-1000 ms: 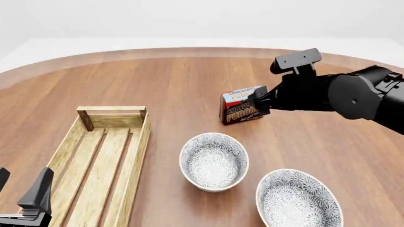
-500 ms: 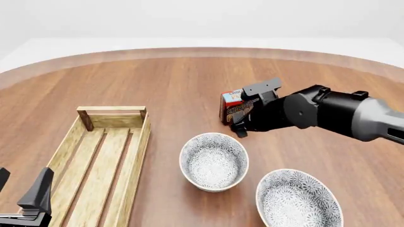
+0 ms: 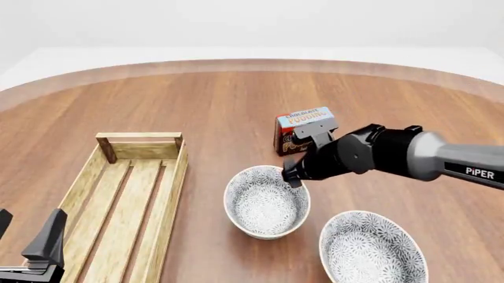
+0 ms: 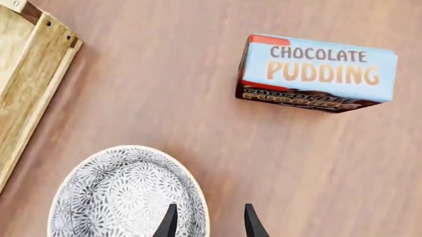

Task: Stack the left bowl on the right bowl and place them in the tray.

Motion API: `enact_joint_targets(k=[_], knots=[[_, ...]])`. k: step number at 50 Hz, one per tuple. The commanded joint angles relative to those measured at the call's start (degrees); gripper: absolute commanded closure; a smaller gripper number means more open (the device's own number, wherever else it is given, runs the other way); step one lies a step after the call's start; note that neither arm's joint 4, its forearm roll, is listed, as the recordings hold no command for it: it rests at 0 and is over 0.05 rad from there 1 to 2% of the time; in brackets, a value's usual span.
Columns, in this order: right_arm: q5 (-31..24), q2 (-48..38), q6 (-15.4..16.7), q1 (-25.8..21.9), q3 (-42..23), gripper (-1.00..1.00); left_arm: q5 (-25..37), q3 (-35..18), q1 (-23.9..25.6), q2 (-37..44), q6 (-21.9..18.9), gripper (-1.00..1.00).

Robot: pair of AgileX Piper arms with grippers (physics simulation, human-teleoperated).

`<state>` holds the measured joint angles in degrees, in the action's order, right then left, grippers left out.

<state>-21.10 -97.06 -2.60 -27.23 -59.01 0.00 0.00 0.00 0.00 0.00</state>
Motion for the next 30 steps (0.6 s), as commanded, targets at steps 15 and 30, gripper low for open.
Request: enact_joint_targets(k=[15, 30], knots=[[4.6, -5.8, -1.2, -2.2, 2.7, -1.0, 0.0, 0.0, 0.0, 0.0, 0.0, -1.0], [6.0, -6.4, -2.0, -2.2, 3.8, -1.0, 0.0, 0.0, 0.0, 0.0, 0.0, -1.0]])
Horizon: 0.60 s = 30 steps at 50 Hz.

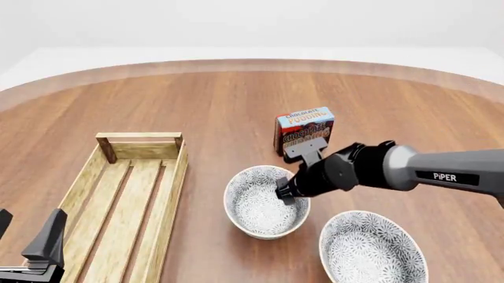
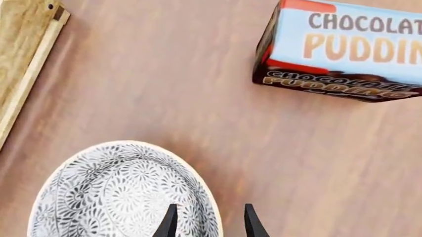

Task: Stack the left bowl on the right bowl and place them in the tray.

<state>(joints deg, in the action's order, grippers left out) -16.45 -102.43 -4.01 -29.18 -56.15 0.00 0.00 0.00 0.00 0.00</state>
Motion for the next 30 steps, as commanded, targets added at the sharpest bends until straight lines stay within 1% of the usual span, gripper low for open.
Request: enact_joint_targets(k=[1, 8, 13, 14, 19, 30], knots=[[1.5, -1.1, -0.6, -0.2, 1.0, -1.0, 0.0, 0.0, 0.0, 0.0, 0.0, -1.0], [1.8, -1.4, -0.9, -0.5, 1.3, -1.0, 0.0, 0.0, 0.0, 0.0, 0.0, -1.0], [1.8, -1.7, -0.3, -0.3, 1.4, -1.0, 0.0, 0.0, 0.0, 0.0, 0.0, -1.0], [1.5, -1.3, 0.1, -0.1, 1.2, 1.0, 0.0, 0.0, 0.0, 0.0, 0.0, -1.0], [0.7, -0.6, 1.0, 0.5, 0.7, 1.0, 0.0, 0.0, 0.0, 0.0, 0.0, -1.0], [0.1, 1.1, 0.8, 0.1, 0.8, 1.0, 0.0, 0.0, 0.0, 0.0, 0.0, -1.0]])
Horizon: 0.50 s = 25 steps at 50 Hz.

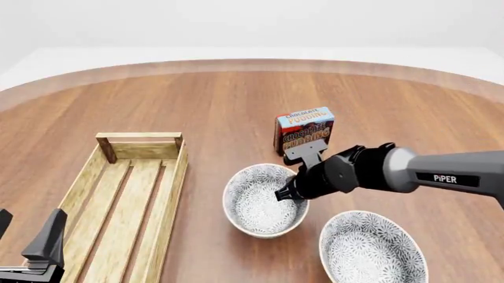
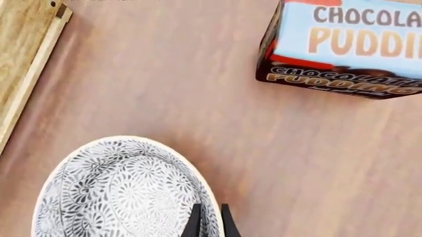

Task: Stack the left bowl on the right bowl and place them in the tray.

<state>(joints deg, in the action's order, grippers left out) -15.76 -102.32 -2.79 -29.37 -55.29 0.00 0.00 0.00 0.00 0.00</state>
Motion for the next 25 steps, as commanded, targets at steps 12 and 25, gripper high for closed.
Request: enact_joint_targets(k=[12, 25], knots=[[-3.2, 9.2, -1.3, -1.5, -1.5, 1.0, 0.0, 0.0, 0.0, 0.0, 0.0, -1.0], [-9.1, 19.3, -1.8, 0.9, -6.6, 1.0, 0.0, 0.0, 0.0, 0.0, 0.0, -1.0]])
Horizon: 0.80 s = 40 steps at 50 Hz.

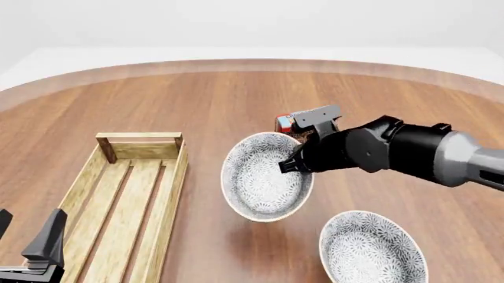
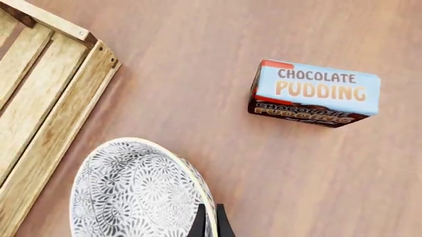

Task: Stack the left bowl on the right bowl and place them in the tray.

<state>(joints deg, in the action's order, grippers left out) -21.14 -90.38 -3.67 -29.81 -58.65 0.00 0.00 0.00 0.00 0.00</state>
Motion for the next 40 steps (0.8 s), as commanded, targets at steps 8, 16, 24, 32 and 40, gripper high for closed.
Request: enact_joint_targets(k=[8, 16, 24, 32, 40], knots=[[-6.4, 13.2, -2.1, 2.2, -3.7, 1.0, 0.0, 0.0, 0.0, 0.0, 0.0, -1.0], [-8.5, 20.4, -4.4, 3.6, -0.6, 1.0, 0.0, 0.0, 0.0, 0.0, 0.0, -1.0], [-9.9, 29.9, -7.8, 5.2, 5.8, 1.0, 0.0, 0.0, 0.0, 0.0, 0.0, -1.0], [-11.1, 37.1, -11.0, 6.9, 11.1, 1.0, 0.0, 0.0, 0.0, 0.0, 0.0, -1.0], [-16.0, 44.7, -11.9, 9.6, 13.3, 1.0, 0.0, 0.0, 0.0, 0.0, 0.0, -1.0]])
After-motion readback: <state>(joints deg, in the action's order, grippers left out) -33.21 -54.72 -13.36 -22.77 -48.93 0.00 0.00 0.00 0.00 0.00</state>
